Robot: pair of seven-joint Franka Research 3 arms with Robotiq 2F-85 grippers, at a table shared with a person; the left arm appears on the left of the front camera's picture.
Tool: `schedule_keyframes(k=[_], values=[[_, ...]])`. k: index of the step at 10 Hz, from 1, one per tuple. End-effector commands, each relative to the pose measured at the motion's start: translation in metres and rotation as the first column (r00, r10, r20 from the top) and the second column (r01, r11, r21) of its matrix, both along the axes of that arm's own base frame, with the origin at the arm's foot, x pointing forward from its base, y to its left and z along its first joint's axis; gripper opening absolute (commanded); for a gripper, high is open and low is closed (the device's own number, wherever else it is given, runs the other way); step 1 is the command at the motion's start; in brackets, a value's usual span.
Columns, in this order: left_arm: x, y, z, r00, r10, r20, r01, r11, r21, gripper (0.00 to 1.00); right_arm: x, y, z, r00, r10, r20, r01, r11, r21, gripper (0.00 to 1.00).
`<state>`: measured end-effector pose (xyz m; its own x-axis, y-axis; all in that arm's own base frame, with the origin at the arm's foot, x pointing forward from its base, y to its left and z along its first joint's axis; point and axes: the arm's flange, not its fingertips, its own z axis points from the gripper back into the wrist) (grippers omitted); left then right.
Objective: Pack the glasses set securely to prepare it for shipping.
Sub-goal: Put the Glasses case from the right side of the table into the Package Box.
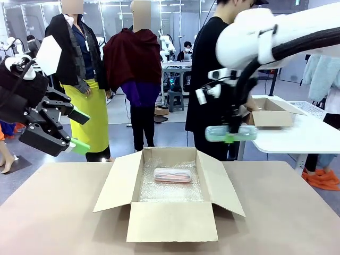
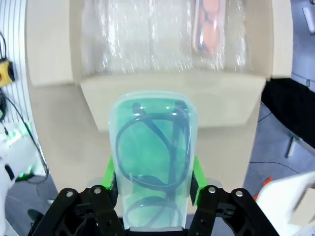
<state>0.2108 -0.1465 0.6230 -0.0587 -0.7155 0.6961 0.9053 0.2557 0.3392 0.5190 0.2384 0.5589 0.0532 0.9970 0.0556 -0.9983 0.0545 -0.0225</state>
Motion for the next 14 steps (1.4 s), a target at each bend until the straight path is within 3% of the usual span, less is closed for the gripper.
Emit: schedule_keyframes(k=[1,4,10,14], values=[[-0.002,0.002,0.001,1.000,-0.010,-0.008,0.010,1.000,0.006,1.00,0.011,0.055,-0.021,0.998,-0.054,0.011,0.055,0.998,-0.031,0.36],[-0.002,0.002,0.001,1.000,-0.010,-0.008,0.010,1.000,0.006,1.00,0.011,0.116,-0.064,0.996,-0.086,0.030,0.087,0.996,-0.020,0.36],[-0.002,0.002,0.001,1.000,-0.010,-0.008,0.010,1.000,0.006,1.00,0.011,0.151,-0.156,0.993,-0.120,0.015,0.120,0.992,0.041,0.36],[-0.002,0.002,0.001,1.000,-0.010,-0.008,0.010,1.000,0.006,1.00,0.018,0.160,-0.218,0.989,-0.141,-0.031,0.141,0.990,-0.009,0.36]])
